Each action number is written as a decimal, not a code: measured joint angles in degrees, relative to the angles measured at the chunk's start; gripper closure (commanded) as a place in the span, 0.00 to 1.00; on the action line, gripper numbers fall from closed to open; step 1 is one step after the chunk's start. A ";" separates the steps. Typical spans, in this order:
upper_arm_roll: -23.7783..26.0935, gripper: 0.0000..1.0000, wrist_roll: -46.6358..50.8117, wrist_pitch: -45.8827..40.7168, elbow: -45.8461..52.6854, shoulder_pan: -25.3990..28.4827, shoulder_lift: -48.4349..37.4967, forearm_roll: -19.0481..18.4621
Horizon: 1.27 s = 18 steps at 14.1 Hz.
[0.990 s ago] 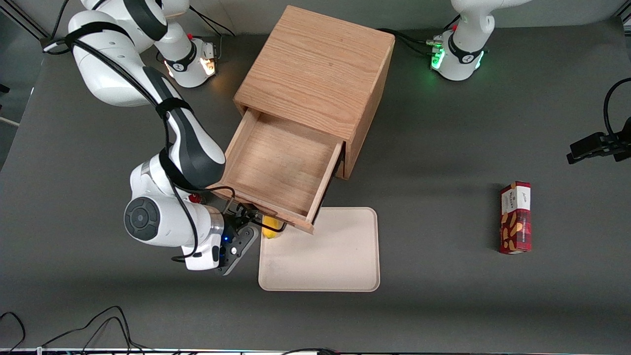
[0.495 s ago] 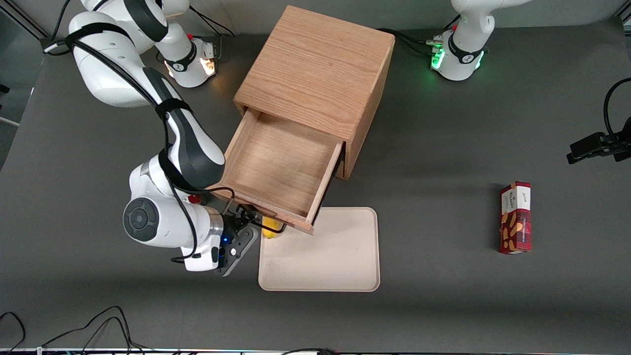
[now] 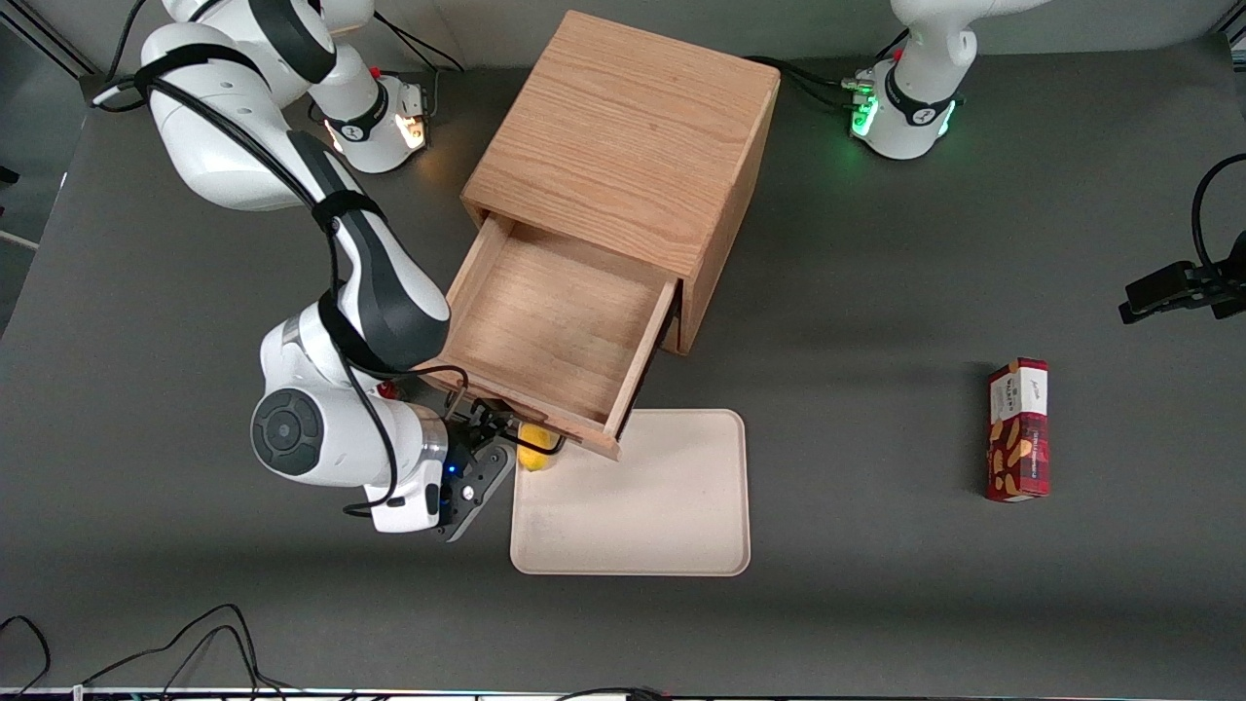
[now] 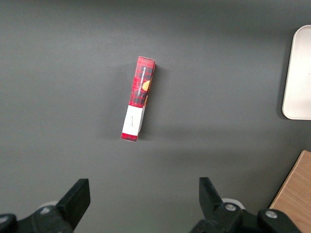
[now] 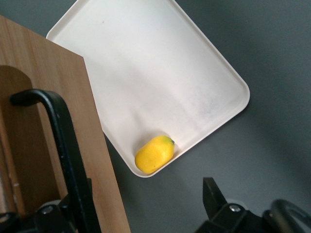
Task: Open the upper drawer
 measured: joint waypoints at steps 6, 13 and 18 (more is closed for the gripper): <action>-0.15 0.00 0.01 -2.61 1.71 0.10 0.02 -0.14; -0.31 0.00 0.02 -6.01 4.12 -0.17 0.03 -0.14; -0.31 0.00 0.04 -8.68 6.40 -0.32 -0.30 -0.13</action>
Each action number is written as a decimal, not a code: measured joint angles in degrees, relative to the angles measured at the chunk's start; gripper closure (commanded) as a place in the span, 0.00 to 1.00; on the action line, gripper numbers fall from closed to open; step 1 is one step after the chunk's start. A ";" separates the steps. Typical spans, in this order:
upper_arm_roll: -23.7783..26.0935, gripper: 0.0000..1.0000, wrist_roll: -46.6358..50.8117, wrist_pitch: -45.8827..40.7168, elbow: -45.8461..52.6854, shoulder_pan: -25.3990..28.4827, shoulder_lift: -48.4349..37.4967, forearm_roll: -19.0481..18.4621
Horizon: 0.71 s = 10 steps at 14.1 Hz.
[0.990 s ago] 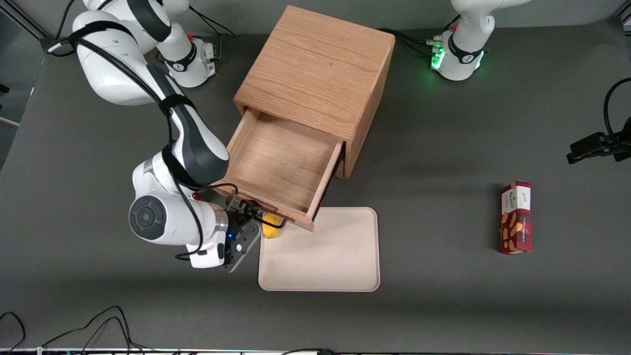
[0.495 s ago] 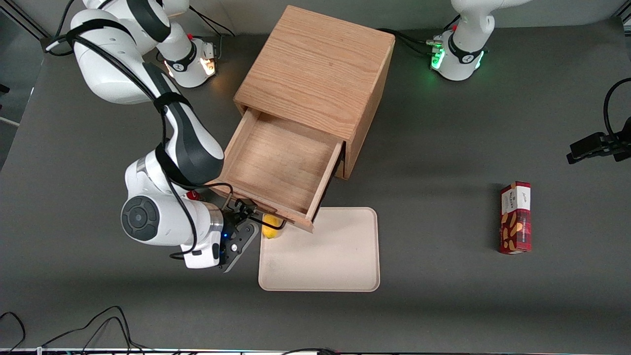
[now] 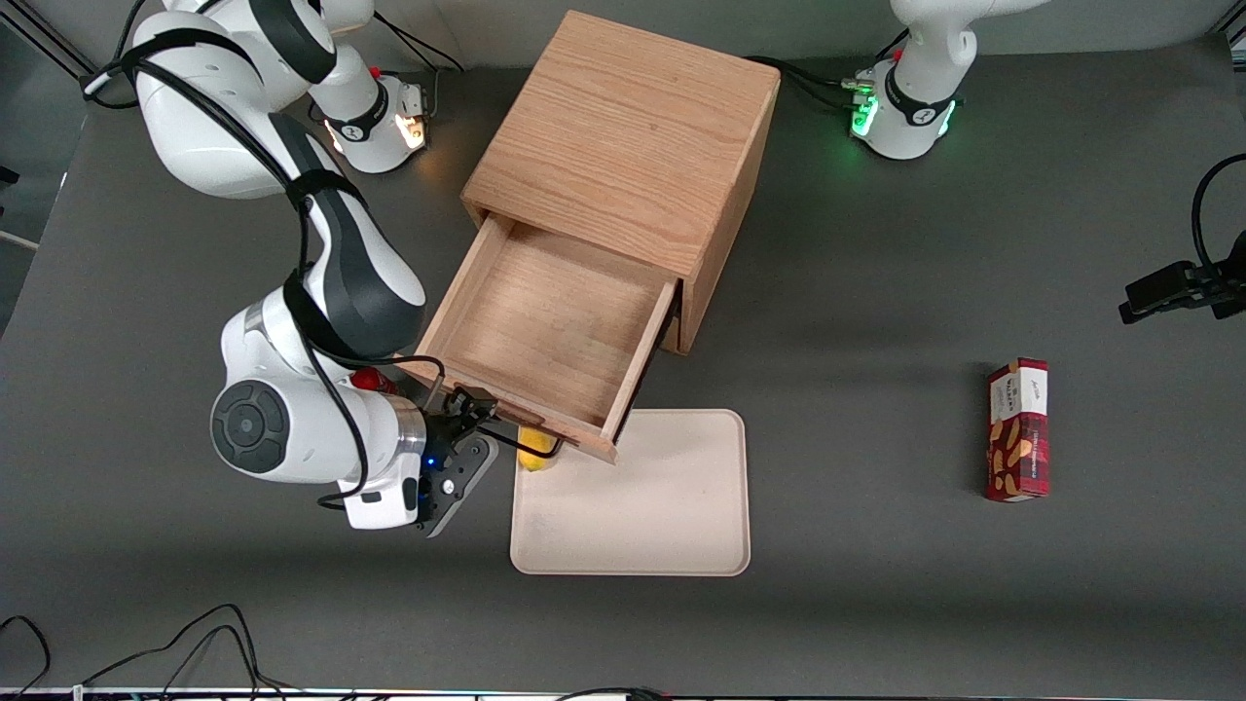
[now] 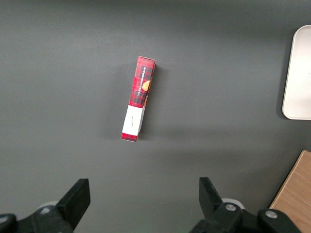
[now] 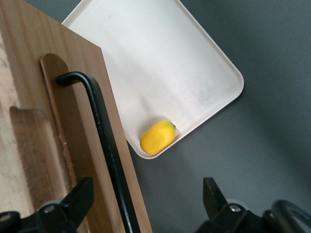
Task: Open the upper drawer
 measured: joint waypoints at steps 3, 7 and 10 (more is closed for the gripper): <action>0.00 0.00 0.01 -2.69 1.00 -0.41 -1.45 0.00; 0.00 0.00 0.18 -6.79 1.60 -1.62 -6.81 0.05; 0.01 0.00 0.36 -10.27 -0.21 -3.20 -12.51 0.10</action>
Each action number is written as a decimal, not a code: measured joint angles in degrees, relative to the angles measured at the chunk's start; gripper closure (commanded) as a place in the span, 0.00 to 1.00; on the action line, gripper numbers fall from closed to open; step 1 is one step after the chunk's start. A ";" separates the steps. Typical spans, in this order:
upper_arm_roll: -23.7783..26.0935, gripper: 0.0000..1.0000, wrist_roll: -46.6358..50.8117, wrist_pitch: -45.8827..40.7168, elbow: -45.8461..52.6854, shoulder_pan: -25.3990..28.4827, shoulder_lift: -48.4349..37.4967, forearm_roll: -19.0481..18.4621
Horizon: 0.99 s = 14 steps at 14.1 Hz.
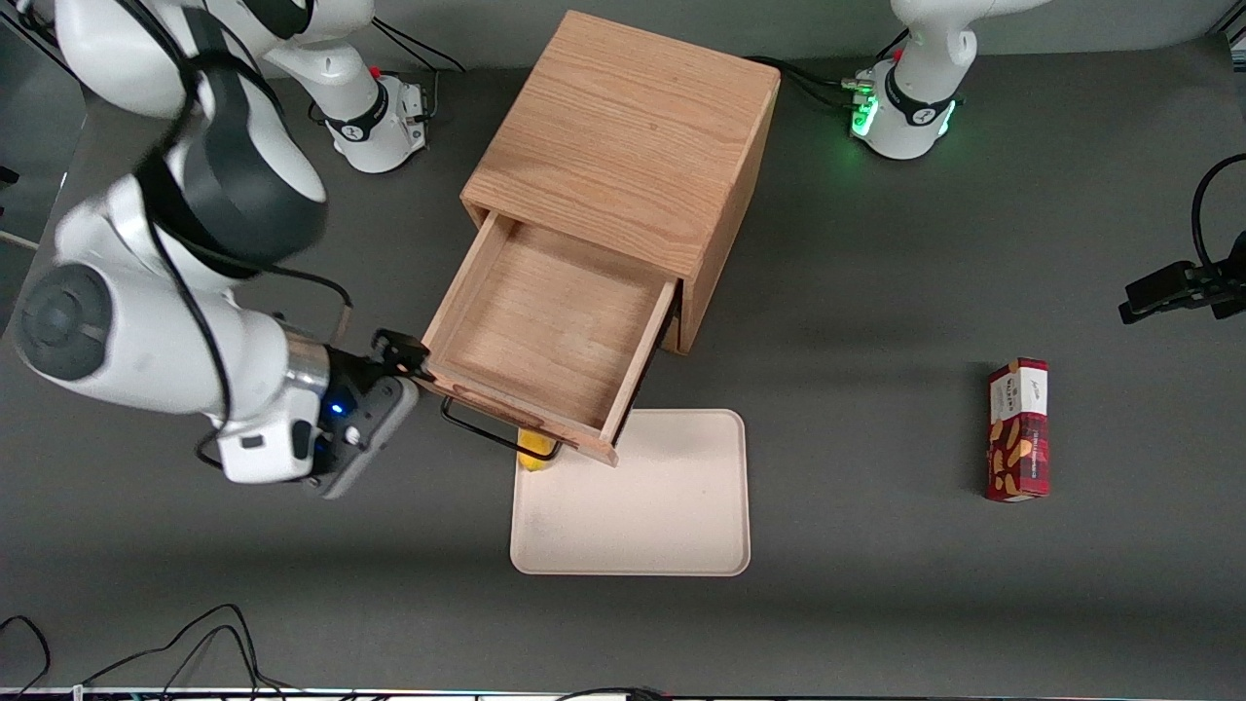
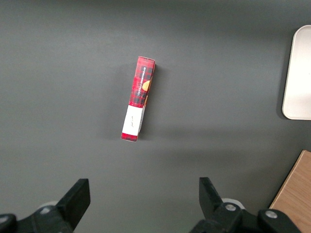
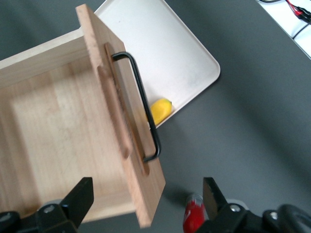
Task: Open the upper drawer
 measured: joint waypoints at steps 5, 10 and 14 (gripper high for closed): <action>0.01 0.00 1.34 0.91 -14.02 -3.51 -14.02 0.24; 0.02 0.00 3.13 7.94 -36.51 -8.86 -34.02 1.95; -0.07 0.00 15.12 9.61 -47.09 -11.10 -44.09 2.06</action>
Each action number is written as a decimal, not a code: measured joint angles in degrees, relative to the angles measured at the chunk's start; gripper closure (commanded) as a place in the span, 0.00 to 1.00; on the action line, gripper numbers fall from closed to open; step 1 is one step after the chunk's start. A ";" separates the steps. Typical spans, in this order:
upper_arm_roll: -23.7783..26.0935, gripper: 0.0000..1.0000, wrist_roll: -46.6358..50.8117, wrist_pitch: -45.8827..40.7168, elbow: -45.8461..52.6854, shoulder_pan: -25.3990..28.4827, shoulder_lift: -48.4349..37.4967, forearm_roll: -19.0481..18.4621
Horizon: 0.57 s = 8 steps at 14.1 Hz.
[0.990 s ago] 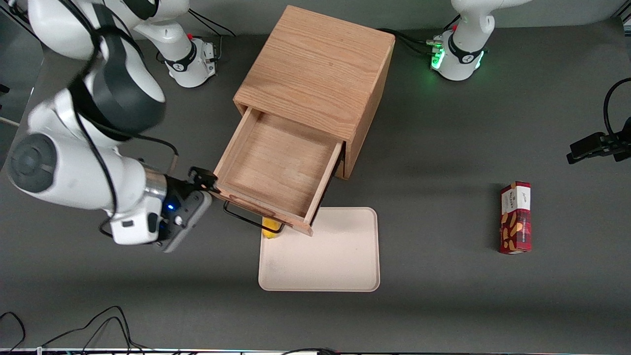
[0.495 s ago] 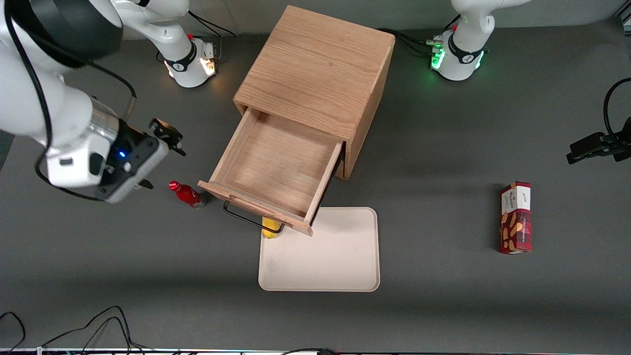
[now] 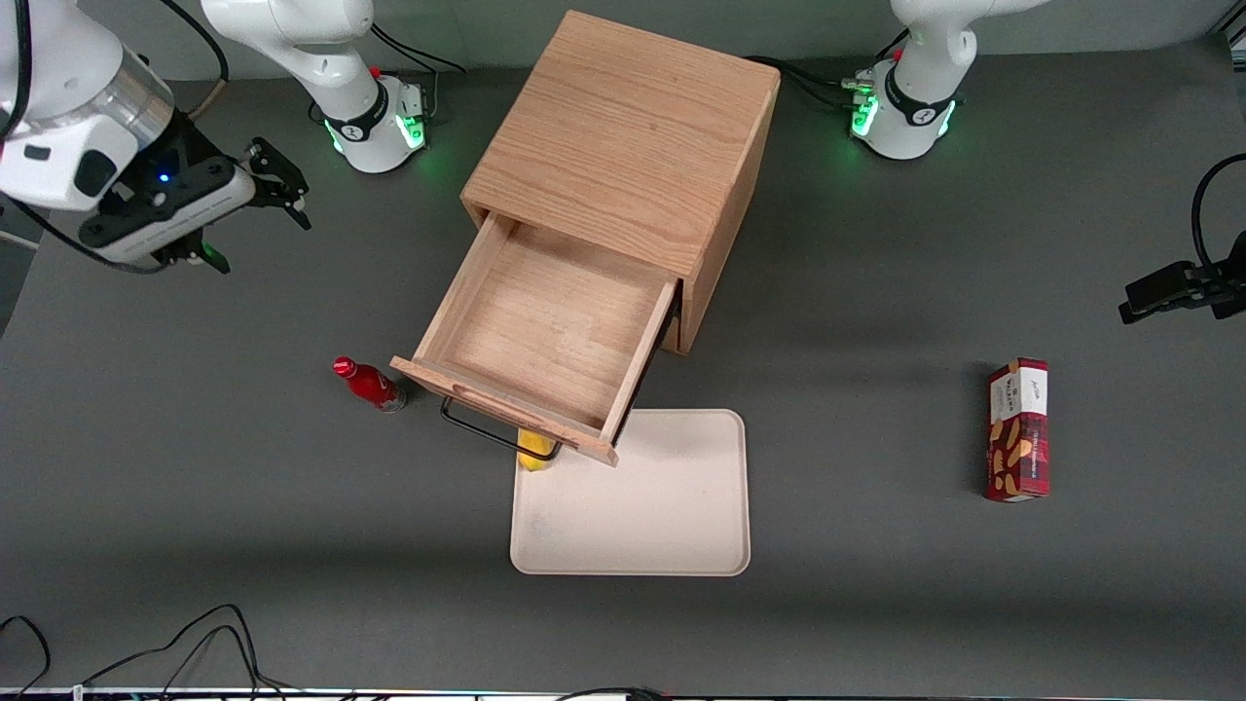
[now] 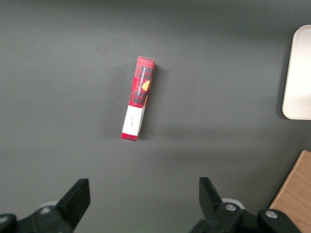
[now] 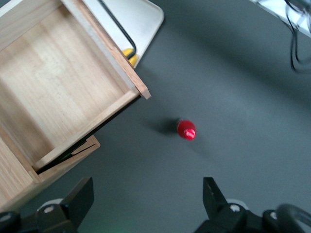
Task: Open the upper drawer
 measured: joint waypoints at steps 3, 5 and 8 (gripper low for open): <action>-0.25 0.00 9.55 0.07 -1.23 -2.77 -1.37 0.05; -0.56 0.00 14.74 -0.20 -1.07 -4.73 -1.27 0.17; -0.81 0.00 16.53 -4.77 -0.23 -7.20 -0.93 0.17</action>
